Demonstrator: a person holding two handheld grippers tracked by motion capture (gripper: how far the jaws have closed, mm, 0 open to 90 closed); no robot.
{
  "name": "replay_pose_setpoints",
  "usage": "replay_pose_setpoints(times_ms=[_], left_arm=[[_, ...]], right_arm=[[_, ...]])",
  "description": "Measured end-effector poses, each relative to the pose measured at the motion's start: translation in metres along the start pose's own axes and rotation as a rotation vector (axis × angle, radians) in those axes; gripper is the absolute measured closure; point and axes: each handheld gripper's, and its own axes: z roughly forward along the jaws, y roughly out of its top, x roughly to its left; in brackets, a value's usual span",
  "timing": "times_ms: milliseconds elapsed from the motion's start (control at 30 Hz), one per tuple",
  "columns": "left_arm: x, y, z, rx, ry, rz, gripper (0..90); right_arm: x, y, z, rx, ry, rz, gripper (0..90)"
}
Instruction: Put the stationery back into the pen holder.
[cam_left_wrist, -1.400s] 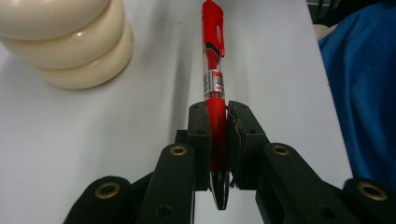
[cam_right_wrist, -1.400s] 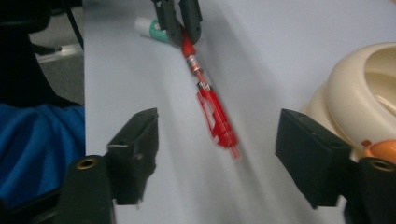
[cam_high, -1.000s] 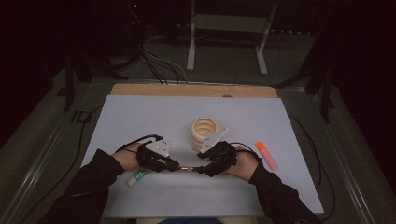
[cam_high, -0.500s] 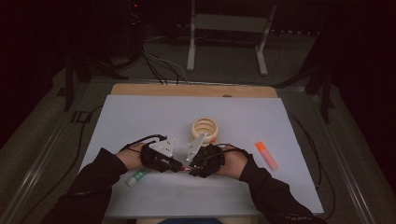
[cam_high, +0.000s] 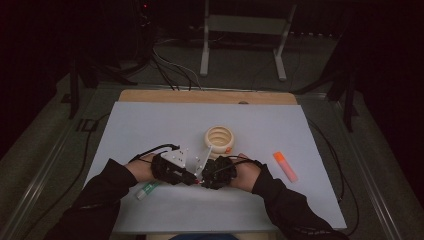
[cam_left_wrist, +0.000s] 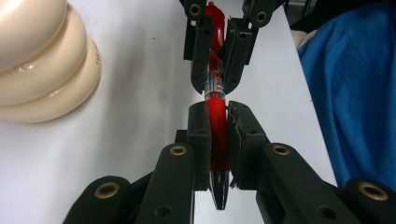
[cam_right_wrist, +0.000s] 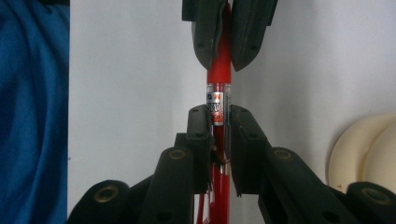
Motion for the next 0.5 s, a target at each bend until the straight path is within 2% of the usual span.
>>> replay_pose_setpoints(times_ms=[100,233,400,500], left_arm=[[0.002,-0.001,-0.001,-0.022,-0.002,-0.019,79.7],[0.004,-0.003,-0.005,-0.066,-0.003,-0.059,68.4],[0.005,-0.007,-0.010,-0.099,0.023,-0.083,59.2],[0.005,-0.012,-0.017,-0.140,0.048,-0.115,57.2]], right_arm=[[-0.001,-0.001,-0.002,-0.001,-0.001,0.006,80.1],[-0.002,-0.005,-0.006,-0.015,-0.005,0.027,80.1],[-0.003,-0.011,-0.008,-0.028,-0.009,0.043,80.1],[-0.004,-0.019,-0.011,-0.044,-0.008,0.062,80.1]])
